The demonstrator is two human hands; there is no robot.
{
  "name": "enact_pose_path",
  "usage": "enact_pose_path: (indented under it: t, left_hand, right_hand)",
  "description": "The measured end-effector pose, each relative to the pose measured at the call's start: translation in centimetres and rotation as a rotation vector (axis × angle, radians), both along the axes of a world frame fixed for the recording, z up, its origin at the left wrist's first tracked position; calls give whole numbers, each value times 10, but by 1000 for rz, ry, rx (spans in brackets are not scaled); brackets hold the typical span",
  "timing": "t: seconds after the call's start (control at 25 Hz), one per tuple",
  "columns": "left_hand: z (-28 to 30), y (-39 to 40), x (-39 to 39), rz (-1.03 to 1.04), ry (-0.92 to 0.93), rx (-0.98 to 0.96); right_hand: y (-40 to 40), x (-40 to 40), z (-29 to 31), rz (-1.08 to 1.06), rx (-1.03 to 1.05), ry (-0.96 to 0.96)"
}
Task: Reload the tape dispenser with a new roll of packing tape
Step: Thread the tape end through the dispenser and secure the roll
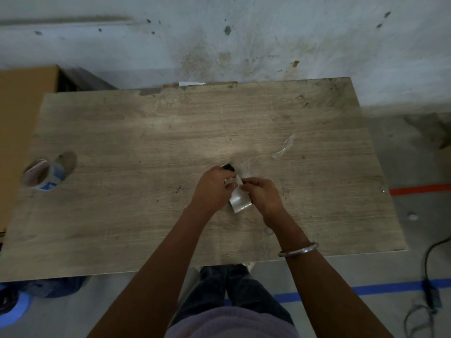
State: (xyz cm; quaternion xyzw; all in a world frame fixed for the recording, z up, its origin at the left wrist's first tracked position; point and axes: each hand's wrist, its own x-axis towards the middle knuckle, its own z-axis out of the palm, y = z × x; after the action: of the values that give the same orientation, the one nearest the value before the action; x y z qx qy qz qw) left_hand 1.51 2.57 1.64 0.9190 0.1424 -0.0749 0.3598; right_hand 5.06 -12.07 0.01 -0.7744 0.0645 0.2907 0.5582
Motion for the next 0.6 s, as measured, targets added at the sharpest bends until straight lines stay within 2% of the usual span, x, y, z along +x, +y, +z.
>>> enact_pose_path:
  t: [0.16,0.4,0.6]
  left_hand:
    - [-4,1,0,16,-12,-18]
    - [-4,-2,-1,8,-70,128]
    - [-11,14,0,-270,-178,-52]
  right_hand:
    - [0,7,-3,24,-52,-39]
    - [0,16,2,114,-26,68]
    - [-10,29,0,363,-95,-124]
